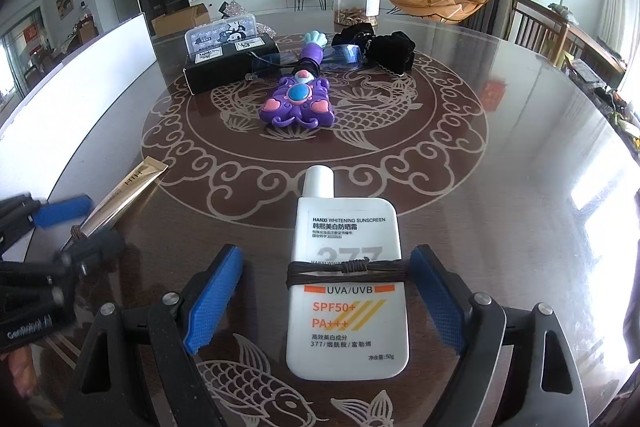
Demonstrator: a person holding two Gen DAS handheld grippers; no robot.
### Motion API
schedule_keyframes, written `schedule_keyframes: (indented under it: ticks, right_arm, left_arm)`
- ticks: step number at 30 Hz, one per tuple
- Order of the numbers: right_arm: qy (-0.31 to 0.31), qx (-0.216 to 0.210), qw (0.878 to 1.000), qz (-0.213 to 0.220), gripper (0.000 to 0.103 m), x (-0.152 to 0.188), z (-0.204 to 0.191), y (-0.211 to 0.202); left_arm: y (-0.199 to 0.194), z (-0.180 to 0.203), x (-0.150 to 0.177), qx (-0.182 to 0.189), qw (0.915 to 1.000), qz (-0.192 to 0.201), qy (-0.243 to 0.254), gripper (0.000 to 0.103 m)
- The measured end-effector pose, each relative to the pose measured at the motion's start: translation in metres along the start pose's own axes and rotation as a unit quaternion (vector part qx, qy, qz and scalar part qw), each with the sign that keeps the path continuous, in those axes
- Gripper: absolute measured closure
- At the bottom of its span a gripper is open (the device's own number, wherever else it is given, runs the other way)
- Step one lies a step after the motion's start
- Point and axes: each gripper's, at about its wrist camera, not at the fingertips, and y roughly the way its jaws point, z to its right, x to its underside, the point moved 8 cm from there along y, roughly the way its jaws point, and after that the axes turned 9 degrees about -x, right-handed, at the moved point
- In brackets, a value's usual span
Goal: Organize objects
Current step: 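Grasp the gold cosmetic tube with the left tool while the right tool holds the sunscreen, then carry the gold tube and sunscreen into the white bin and open both tools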
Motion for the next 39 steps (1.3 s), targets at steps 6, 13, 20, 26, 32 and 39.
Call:
schedule_keyframes:
  ticks: [6,13,20,26,32,39]
  right_arm:
    - [0.001,0.0,1.0,0.0,0.016,0.0,0.0,0.001]
    - [0.004,-0.004,1.0,-0.002,0.012,0.0,0.001,0.001]
    - [0.008,-0.01,1.0,0.002,0.012,0.0,0.002,0.0]
    - [0.103,-0.104,0.988,0.043,0.012,-0.001,0.019,-0.025]
    - [0.088,-0.085,0.991,-0.049,0.024,-0.013,0.022,-0.023]
    - [-0.005,-0.021,0.986,-0.163,0.042,-0.008,-0.003,0.014]
  left_arm:
    - [0.013,0.0,-0.006,0.011,0.9999,-0.002,0.0,0.0]
    - [0.015,0.0,-0.007,0.012,0.9999,-0.001,0.0,0.0]
    - [0.015,0.003,-0.005,0.028,0.9985,-0.033,0.033,0.0]
    - [-0.003,-0.002,-0.002,0.046,0.9982,-0.012,0.037,0.076]
    - [-0.013,-0.014,0.014,0.071,0.9973,0.007,-0.017,0.076]
    - [-0.02,-0.022,0.022,0.083,0.9952,0.018,-0.049,0.076]
